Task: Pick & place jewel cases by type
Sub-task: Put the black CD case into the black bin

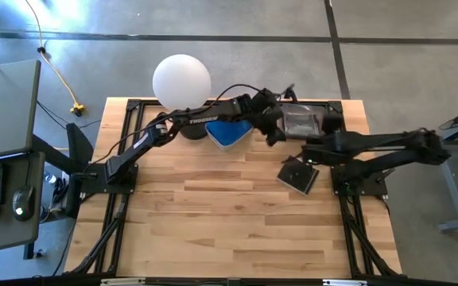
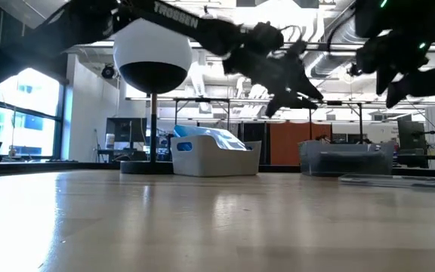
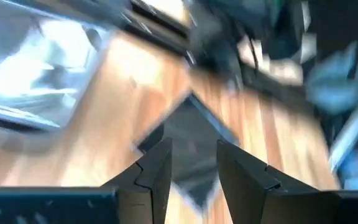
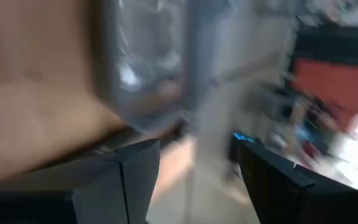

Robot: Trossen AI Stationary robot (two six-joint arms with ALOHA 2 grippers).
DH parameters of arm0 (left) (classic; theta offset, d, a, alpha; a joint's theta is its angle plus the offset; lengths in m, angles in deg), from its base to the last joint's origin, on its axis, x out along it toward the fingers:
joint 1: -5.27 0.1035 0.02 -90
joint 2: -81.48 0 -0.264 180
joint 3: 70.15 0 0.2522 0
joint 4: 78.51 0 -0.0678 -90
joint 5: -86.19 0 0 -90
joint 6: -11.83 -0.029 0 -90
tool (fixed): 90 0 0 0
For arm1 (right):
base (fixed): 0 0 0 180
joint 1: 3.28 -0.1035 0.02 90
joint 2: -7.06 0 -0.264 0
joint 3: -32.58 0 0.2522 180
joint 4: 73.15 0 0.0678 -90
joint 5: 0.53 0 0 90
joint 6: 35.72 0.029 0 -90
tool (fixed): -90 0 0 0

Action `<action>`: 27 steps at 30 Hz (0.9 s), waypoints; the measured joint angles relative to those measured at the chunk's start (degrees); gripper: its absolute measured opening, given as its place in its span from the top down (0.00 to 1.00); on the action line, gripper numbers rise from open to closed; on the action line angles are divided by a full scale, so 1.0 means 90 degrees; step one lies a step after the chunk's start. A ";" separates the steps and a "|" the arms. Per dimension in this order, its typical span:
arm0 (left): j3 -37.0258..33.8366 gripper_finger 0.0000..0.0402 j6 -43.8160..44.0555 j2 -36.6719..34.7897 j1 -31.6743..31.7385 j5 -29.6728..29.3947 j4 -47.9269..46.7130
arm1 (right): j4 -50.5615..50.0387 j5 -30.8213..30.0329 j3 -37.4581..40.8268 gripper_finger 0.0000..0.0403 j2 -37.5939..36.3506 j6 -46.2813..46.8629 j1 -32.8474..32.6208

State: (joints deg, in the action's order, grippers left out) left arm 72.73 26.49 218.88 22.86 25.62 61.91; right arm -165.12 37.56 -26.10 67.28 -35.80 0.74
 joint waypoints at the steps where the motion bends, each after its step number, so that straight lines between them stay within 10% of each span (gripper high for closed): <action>1: 0.0002 0.69 -0.0438 -0.0076 -0.0093 -0.0015 -0.0353 | 0.0116 0.0265 -0.0006 0.48 -0.0175 -0.0122 -0.0138; 11: -0.0091 0.69 -0.2297 -0.0072 -0.1730 -0.3018 -0.1827 | 0.0734 0.2817 0.0067 0.49 -0.0668 -0.0858 0.0199; 27: -0.0121 0.69 -0.3105 0.0121 -0.2674 -0.3080 -0.0729 | 0.1078 0.4649 0.0123 0.49 0.0680 -0.1473 0.1964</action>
State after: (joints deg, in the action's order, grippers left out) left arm 71.64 -1.45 219.97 -1.21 -2.11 55.35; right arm -155.42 79.39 -25.00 73.40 -49.06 18.42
